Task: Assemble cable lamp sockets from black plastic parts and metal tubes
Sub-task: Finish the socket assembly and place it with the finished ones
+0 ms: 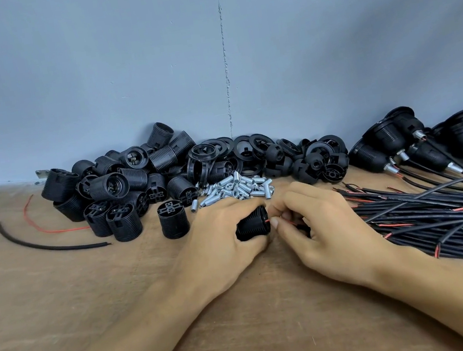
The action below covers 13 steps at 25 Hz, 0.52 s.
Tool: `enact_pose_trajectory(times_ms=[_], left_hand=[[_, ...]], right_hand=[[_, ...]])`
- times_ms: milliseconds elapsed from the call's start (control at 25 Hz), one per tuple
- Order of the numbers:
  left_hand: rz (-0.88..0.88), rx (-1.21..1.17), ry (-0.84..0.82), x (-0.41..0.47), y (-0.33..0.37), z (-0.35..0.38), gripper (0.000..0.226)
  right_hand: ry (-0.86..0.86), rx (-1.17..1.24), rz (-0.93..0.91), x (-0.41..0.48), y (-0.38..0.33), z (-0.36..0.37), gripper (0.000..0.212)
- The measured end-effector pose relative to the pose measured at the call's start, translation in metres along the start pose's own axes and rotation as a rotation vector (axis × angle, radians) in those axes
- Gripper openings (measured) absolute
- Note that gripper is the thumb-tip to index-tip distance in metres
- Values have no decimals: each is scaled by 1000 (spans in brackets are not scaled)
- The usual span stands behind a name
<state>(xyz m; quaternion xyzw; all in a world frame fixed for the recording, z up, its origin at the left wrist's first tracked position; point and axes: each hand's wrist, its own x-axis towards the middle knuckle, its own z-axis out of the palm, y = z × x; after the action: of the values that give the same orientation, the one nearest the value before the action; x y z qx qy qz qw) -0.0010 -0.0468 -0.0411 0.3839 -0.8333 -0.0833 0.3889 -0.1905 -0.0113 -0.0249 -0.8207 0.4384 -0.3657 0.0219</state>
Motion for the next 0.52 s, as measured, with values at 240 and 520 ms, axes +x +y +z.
enact_pose_trajectory(times_ms=[240,520], left_hand=[[-5,20,20,0,-1,3,20],[14,20,53,1,0,2,32]], right_hand=[[9,12,18,-1,0,1,11],[30,60,49,-1,2,0,6]])
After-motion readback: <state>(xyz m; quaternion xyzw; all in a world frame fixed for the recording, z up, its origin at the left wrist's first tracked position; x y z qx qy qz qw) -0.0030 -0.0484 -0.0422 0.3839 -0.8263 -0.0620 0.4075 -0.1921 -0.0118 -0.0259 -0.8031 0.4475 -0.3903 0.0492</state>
